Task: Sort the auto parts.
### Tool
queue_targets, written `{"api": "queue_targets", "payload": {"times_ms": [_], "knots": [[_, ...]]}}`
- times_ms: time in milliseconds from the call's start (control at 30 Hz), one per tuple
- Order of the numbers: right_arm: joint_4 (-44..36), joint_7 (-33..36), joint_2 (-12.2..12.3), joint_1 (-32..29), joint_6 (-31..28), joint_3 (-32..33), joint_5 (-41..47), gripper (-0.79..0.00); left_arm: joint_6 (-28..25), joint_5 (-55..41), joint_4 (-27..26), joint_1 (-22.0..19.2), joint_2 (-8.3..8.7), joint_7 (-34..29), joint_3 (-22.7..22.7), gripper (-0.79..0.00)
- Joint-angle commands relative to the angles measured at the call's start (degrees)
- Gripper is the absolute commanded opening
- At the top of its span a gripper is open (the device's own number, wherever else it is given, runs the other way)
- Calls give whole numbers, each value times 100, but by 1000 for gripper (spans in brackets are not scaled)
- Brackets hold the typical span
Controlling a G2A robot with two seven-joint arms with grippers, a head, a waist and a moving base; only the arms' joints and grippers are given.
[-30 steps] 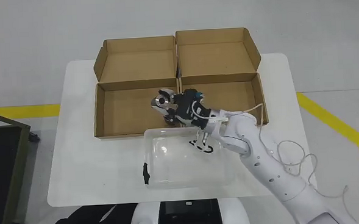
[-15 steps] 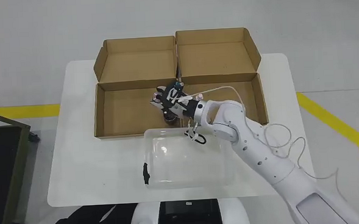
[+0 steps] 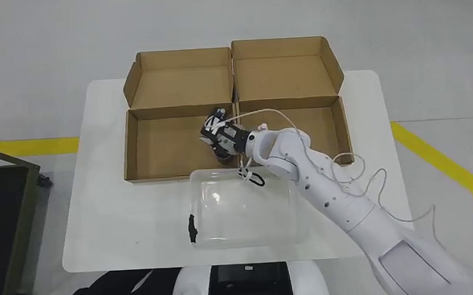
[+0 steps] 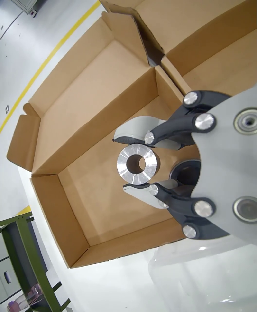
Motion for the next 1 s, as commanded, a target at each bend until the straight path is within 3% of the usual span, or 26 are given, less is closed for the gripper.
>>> {"api": "queue_targets", "payload": {"times_ms": [0,233,400,467,600,767,967], "knots": [[134,-8,-51,53,33,-59,-5,-785,0,0,0,0,0,0,0,0],[465,181,-211,246,146,-209,-43,-779,0,0,0,0,0,0,0,0],[583,323,-292,333,165,-245,-53,-696,0,0,0,0,0,0,0,0],[609,395,-318,359,166,-253,-65,-610,0,0,0,0,0,0,0,0],[649,445,-357,368,146,-235,-44,-520,0,0,0,0,0,0,0,0],[679,487,-382,353,94,-180,-42,-508,0,0,0,0,0,0,0,0],[562,458,-380,305,31,-48,-45,-428,0,0,0,0,0,0,0,0]]}}
